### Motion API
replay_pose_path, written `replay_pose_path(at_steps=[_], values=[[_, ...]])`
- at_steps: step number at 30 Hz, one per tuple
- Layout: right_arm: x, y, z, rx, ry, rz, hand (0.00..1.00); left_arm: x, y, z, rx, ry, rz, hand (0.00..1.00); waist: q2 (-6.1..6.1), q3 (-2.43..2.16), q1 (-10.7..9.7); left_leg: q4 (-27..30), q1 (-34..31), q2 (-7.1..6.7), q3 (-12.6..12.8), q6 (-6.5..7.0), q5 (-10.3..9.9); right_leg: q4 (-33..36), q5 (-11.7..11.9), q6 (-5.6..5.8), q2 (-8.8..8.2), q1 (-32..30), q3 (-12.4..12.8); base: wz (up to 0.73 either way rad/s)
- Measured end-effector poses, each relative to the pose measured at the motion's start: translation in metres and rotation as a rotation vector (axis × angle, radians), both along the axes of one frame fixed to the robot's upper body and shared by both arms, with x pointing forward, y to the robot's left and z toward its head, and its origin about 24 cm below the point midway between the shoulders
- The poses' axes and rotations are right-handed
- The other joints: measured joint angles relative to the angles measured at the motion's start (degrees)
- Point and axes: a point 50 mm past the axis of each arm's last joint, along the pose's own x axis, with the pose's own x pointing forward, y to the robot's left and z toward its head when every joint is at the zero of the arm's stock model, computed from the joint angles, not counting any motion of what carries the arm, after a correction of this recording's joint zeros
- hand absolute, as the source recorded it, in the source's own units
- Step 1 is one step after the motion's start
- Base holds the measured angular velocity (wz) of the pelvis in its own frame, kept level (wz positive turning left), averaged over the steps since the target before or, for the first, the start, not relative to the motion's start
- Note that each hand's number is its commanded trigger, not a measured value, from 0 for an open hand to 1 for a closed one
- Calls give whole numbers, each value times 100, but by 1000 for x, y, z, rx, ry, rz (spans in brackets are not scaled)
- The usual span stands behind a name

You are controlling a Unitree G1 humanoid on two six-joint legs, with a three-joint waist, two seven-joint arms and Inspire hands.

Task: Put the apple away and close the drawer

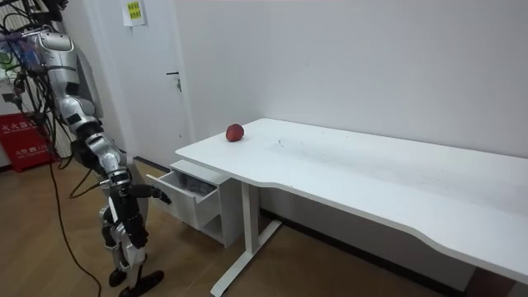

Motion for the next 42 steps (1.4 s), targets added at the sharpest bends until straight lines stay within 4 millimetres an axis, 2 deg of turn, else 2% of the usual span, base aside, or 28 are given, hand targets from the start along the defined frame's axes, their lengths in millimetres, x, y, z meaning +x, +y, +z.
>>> replay_pose_path(at_steps=[3, 4, 7, 9, 10, 12, 15, 19, 22, 24, 27, 31, 36, 40, 42], values=[[17, -18, 17, -68, -45, -29, 0, 4, 4, 4, 17, -32, -7, 0, 22, 12, -73, -8, -14, -1, -3, 3, -2, -17, 2, 3, 3, 11, 13, 0], [21, -22, 20, -79, -55, -36, 0, 3, 4, 4, 19, -34, -4, 0, -3, 1, -79, -9, -13, -1, -3, 4, -2, -11, 2, 4, 2, 11, 12, 3], [44, -40, 46, -167, -123, -53, 0, 5, 6, 6, 26, -51, 0, 0, -12, 0, -141, -11, -21, 2, -4, 4, -3, -10, 2, 3, 7, 4, 3, 0], [58, -54, 70, -245, -148, -46, 0, 8, 7, 7, 30, -63, -2, 0, -50, -4, -147, -10, -38, 4, -9, 3, -3, -14, 2, 3, 11, -8, -6, 0], [60, -58, 75, -262, -144, -43, 0, 9, 8, 7, 31, -69, -2, 0, -60, -5, -152, -5, -47, 4, -12, 3, -3, -14, 2, 3, 11, -13, -11, 0], [71, -72, 103, -366, -125, -21, 0, 8, 9, 8, 36, -80, -4, 0, -93, -9, -149, 3, -101, 4, -12, 4, -3, -2, 2, 4, 14, -70, -4, 0], [82, -85, 134, -498, -85, -5, 0, 10, 10, 9, 38, -84, -8, 0, -140, -1, -152, -8, -123, 3, -14, 4, -2, -17, 2, 4, 12, -93, -8, 0], [91, -92, 164, -638, -48, 24, 0, 10, 10, 9, 37, -83, -10, 0, -149, -7, -113, 17, -220, 3, -20, 5, -1, -19, 3, 4, 7, -194, -23, 0], [99, -90, 182, -753, 31, 57, 0, 11, 7, 8, 30, -75, -40, 0, -158, -10, -86, 33, -255, 2, -13, 6, 1, -14, 4, 6, 11, -261, 1, -1], [109, -85, 195, -866, 95, 128, 0, 14, 5, 7, 25, -76, -61, 0, -135, 4, 2, 14, -252, 4, 19, 5, 1, -22, 4, 6, 19, -271, 31, -9], [123, -77, 209, -1002, 157, 218, 0, 18, 6, 8, 29, -85, -71, 0, -118, 5, 62, 9, -278, 8, 5, 4, 0, -29, 4, 5, 15, -282, -9, 3], [139, -70, 214, -1086, 173, 316, 0, 19, 4, 7, 21, -80, -95, 0, -100, 13, 142, 16, -301, 8, -22, 4, 0, -41, 4, 6, -7, -295, -110, 7], [161, -53, 210, -1188, 188, 567, 0, 22, 1, 6, 1, -76, -125, 0, -81, 33, 231, 15, -270, 6, -79, 3, 1, -45, 4, 6, -32, -243, -144, 7], [175, -39, 202, -1203, 147, 740, 0, 25, -1, 6, 0, -78, -146, 0, -93, 50, 302, 9, -244, 9, -80, 2, 1, -51, 4, 6, -40, -217, -147, 0], [180, -35, 195, -1183, 143, 823, 0, 27, -2, 6, -1, -82, -152, 0, -121, 74, 362, -3, -199, 9, -82, 2, 0, -60, 4, 6, -44, -170, -162, 0]])
